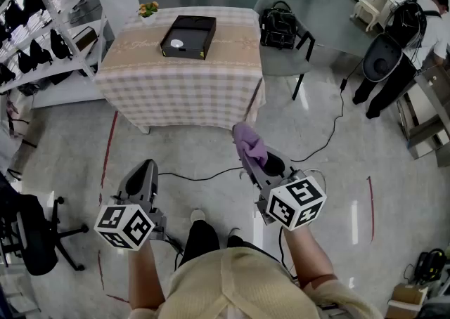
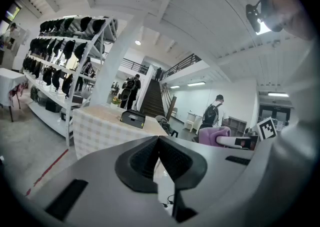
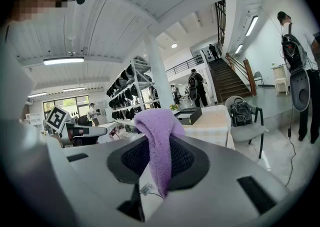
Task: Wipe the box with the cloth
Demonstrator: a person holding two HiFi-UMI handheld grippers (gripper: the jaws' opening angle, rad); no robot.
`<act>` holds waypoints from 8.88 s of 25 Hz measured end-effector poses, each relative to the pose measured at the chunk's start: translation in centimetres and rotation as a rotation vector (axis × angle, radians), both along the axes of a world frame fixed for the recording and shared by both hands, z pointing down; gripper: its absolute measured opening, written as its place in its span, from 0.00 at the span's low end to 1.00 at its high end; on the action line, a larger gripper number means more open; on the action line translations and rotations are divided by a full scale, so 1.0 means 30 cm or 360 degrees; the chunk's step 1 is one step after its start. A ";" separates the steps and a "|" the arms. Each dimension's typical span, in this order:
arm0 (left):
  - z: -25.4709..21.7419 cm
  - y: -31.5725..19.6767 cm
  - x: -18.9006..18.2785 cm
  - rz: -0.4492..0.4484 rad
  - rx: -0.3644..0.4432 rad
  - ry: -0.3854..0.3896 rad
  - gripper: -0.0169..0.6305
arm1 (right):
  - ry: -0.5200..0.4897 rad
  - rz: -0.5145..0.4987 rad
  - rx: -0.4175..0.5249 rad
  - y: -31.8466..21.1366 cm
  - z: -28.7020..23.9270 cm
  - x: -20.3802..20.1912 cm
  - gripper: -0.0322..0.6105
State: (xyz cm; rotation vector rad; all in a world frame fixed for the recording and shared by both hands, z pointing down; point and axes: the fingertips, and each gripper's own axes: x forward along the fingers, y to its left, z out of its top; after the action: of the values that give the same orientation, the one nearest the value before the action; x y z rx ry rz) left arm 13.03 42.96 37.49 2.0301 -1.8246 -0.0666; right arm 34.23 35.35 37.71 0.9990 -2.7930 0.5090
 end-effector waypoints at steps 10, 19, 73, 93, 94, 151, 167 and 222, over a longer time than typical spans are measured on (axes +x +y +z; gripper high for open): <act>0.026 -0.006 -0.041 -0.0010 -0.0019 0.0068 0.05 | -0.0073 0.0011 -0.0064 -0.014 0.005 -0.029 0.20; 0.044 -0.096 -0.127 0.0026 0.0019 0.0228 0.05 | -0.0029 -0.0006 -0.0072 -0.098 0.014 -0.144 0.21; 0.257 -1.457 -0.694 0.0509 -0.0137 -0.0229 0.35 | 0.0174 0.0005 0.0347 -1.563 -0.111 -0.930 0.21; 0.362 -1.739 -0.672 0.1117 -0.0204 -0.0138 0.35 | 0.0698 0.0098 0.0498 -1.814 0.038 -1.252 0.21; 0.368 -1.739 -0.670 0.1154 -0.0211 -0.0120 0.35 | 0.0719 0.0103 0.0489 -1.826 0.053 -1.266 0.21; 0.470 -1.632 -0.606 0.1358 -0.0293 -0.0143 0.36 | 0.1425 0.0365 0.0197 -1.902 0.356 -0.903 0.21; 0.471 -1.651 -0.620 0.1282 -0.0292 -0.0129 0.36 | 0.0979 0.0329 0.0394 -1.761 0.009 -1.015 0.21; 0.432 -1.652 -0.653 0.1274 -0.0268 -0.0144 0.36 | 0.1297 0.0144 0.0082 -1.604 0.386 -1.040 0.21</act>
State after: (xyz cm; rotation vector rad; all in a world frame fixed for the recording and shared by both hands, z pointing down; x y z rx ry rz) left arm -6.55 -6.60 50.45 2.4964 -0.9019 0.3941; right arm 3.03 -12.76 49.28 1.0391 -2.0445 0.0084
